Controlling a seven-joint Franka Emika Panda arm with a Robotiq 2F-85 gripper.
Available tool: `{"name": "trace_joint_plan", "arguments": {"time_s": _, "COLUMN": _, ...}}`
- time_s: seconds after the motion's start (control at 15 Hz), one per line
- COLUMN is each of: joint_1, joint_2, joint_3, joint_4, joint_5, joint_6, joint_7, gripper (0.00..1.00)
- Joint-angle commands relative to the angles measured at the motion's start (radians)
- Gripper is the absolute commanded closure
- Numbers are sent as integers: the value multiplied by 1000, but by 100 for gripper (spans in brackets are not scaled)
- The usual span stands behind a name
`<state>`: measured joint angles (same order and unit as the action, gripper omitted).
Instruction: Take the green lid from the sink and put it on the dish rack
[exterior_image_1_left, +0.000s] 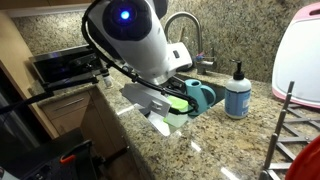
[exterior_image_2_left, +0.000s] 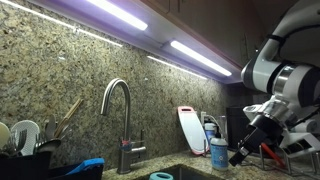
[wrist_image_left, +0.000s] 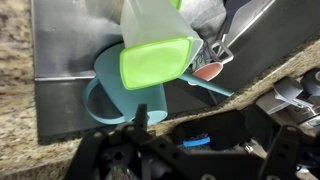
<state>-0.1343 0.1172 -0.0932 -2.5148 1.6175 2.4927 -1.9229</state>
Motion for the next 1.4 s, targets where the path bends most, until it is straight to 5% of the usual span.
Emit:
{"name": "trace_joint_plan", "arguments": {"time_s": 0.0, "joint_1": 5, "joint_2": 53, "joint_3": -23, "joint_4": 62, "joint_5": 51, "joint_6": 1, "joint_7": -21, "gripper": 0}}
{"name": "trace_joint_plan", "arguments": {"time_s": 1.33, "joint_1": 10, "joint_2": 238, "joint_3": -62, "joint_4": 172, "joint_5": 27, "joint_6": -1, "joint_7": 112, "gripper": 0}}
